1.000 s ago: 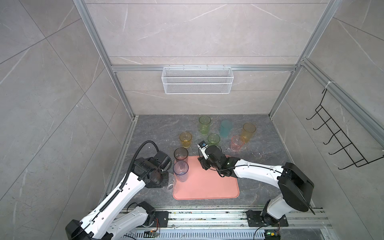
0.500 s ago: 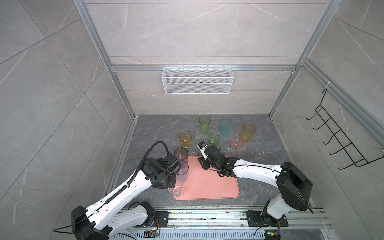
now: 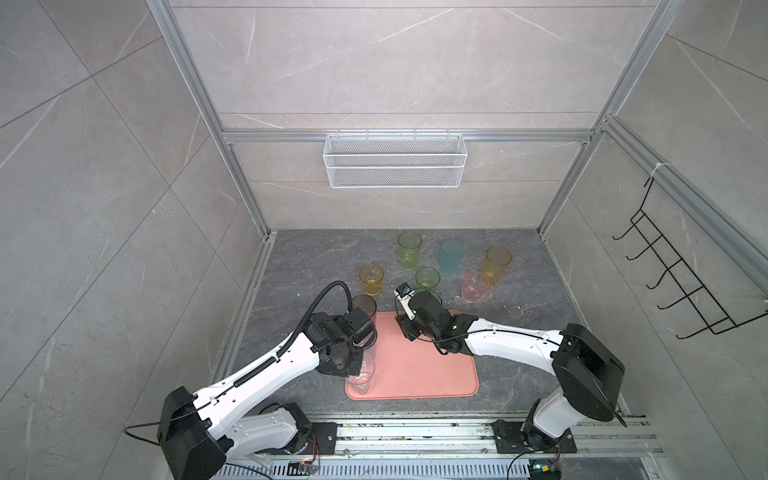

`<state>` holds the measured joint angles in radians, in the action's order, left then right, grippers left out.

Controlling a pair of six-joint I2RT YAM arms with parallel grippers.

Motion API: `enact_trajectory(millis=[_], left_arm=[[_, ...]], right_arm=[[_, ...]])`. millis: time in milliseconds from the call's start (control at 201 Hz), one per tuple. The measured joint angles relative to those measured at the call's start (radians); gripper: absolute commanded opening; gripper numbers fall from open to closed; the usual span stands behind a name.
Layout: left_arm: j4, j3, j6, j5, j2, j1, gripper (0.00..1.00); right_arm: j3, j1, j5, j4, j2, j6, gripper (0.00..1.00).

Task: Place the glasses into the tray
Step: 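Lower the clear cup onto the tray nearest the robot, beside the pale blue cup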

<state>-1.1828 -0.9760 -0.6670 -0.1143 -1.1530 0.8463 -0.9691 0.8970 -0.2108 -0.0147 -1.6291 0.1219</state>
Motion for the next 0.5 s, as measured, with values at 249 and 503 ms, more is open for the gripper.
enact_trajectory(millis=[249, 503], left_arm=[[0.013, -0.006, 0.000, 0.000, -0.016, 0.002, 0.00], [0.013, -0.008, 0.002, 0.000, -0.017, 0.003, 0.10]], right_arm=[[0.000, 0.000, 0.000, 0.001, 0.000, -0.004, 0.60], [-0.011, 0.001, -0.003, 0.005, 0.000, -0.007, 0.60]])
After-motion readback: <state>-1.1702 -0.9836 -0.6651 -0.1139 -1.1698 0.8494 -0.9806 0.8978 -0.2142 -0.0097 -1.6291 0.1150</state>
